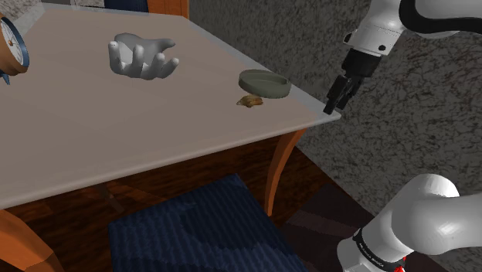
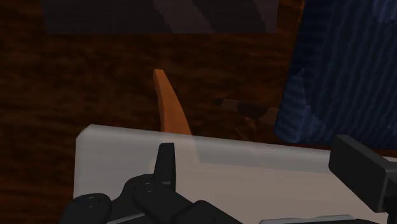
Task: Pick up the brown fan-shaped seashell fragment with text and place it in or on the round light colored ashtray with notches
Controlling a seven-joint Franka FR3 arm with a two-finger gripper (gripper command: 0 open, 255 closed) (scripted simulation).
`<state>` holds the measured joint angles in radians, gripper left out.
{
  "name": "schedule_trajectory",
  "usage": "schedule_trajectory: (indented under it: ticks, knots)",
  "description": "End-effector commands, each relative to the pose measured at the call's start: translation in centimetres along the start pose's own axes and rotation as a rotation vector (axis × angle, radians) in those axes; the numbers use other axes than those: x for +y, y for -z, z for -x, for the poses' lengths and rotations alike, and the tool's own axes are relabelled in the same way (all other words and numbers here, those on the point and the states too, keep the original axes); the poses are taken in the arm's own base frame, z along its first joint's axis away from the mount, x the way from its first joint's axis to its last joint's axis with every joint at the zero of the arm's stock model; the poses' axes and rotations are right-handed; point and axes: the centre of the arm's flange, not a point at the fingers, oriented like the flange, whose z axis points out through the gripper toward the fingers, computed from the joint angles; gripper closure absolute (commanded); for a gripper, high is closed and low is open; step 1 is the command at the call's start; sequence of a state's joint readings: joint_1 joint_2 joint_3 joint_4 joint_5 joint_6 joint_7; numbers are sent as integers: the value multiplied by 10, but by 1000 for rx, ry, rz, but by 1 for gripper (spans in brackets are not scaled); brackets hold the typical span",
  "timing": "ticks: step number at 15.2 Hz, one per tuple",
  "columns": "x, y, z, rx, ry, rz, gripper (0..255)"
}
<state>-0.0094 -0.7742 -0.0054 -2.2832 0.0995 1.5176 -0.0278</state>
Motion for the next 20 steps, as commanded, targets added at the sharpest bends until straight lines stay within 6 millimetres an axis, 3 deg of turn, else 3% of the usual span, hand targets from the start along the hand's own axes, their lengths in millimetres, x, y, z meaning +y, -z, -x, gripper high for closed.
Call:
schedule_trajectory:
  ticks: [1,6,11,16,20]
  knots:
    - [0,0,0,0,0,0,0]
    - [-38,6,-65,-39,246,74,0]
    - [-91,7,-118,-77,492,149,0]
    - [-155,2,-157,-116,737,223,0]
    - [-212,-7,-176,-147,934,282,0]
